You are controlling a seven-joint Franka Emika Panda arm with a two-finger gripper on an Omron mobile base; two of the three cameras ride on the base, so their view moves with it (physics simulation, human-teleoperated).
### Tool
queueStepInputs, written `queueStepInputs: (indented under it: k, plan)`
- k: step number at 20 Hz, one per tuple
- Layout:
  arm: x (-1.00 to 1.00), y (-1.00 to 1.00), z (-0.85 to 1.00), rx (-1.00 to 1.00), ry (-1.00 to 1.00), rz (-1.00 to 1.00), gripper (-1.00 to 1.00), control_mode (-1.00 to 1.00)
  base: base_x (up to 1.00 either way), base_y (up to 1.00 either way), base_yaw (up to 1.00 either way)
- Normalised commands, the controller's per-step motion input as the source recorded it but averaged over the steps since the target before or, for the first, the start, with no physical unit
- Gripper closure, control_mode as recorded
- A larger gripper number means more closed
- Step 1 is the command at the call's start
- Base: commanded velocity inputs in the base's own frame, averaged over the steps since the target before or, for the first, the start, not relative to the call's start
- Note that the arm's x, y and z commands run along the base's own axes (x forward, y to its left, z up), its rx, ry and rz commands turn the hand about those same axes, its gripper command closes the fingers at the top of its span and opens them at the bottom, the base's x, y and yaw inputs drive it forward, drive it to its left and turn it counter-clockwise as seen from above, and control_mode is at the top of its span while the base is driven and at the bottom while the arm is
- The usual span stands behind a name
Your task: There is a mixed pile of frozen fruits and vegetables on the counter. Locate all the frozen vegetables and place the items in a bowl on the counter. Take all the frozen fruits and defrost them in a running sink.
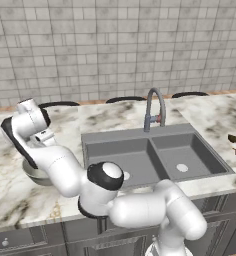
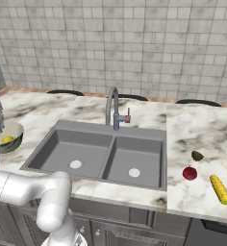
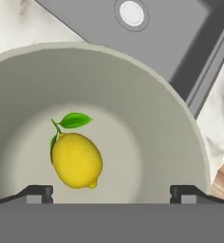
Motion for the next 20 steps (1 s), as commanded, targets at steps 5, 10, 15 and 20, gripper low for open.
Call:
queueStepInputs:
  k: [5,10,15,20]
  plan:
    - [-0.21,-0.21,0.36,-0.09,0.02,-0.10,-1.00,-1.00,0.00,0.00,0.00]
    - [0.02,-0.26,0.10,-0.08,0.09,-0.34,-1.00,-1.00,0.00,0.00,0.00]
    - [0.00,-0.11,0.00,-0.01,0.00,-0.45,-1.00,-1.00,0.00,0.00,0.00]
    - [0.00,-0.14,-0.06,-0.02,-0.01,-0.43,-1.00,-1.00,0.00,0.00,0.00]
